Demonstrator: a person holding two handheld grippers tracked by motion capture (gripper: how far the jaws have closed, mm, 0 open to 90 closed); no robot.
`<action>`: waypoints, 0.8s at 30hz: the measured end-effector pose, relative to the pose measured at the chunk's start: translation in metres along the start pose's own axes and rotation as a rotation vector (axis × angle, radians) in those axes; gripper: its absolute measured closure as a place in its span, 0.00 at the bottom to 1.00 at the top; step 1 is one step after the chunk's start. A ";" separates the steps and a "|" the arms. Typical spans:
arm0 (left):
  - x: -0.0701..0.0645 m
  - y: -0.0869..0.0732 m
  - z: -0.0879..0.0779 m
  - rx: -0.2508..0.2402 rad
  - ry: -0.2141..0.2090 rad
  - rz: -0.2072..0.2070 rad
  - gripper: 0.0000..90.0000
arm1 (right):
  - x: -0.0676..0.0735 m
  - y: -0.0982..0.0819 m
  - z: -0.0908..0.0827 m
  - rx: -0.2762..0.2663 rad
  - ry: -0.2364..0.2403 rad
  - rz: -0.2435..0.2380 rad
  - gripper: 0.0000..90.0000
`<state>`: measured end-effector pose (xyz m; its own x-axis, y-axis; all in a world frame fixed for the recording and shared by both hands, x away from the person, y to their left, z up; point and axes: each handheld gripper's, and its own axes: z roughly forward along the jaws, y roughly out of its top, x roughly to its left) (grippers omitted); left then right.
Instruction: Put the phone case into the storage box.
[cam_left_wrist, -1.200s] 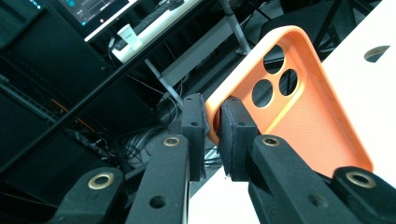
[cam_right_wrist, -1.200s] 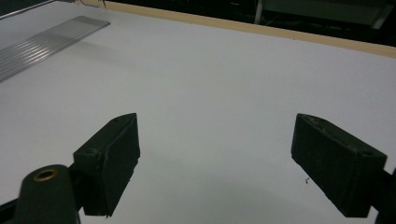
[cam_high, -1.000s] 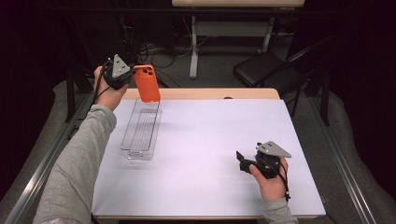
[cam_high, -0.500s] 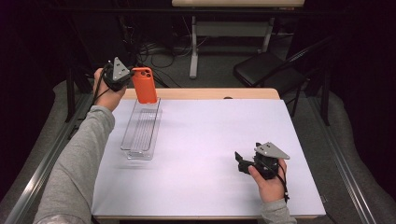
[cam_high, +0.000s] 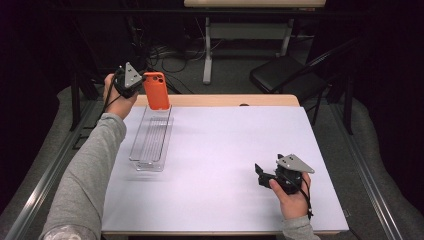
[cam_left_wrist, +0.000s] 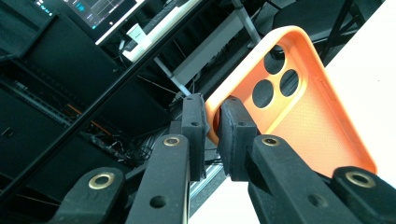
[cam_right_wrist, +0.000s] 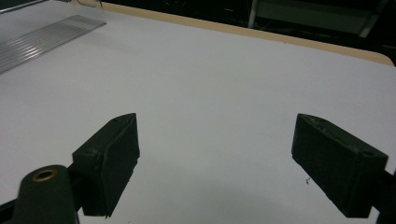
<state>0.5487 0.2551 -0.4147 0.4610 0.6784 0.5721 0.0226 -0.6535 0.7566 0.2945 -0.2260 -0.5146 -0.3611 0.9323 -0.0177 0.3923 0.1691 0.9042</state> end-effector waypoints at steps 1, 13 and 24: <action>0.000 -0.001 0.001 0.001 0.000 -0.003 0.90 | 0.000 0.000 0.000 0.000 0.002 0.002 0.17; -0.002 -0.010 0.008 -0.012 0.010 -0.026 0.90 | 0.003 0.001 -0.001 -0.013 0.006 -0.011 0.16; -0.007 -0.024 0.011 -0.008 0.004 -0.030 0.90 | 0.002 -0.001 -0.001 -0.017 0.013 0.009 0.10</action>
<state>0.5549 0.2620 -0.4407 0.4570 0.6991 0.5499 0.0298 -0.6299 0.7761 0.2925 -0.2251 -0.5154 -0.3690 0.9294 -0.0045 0.3813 0.1557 0.9112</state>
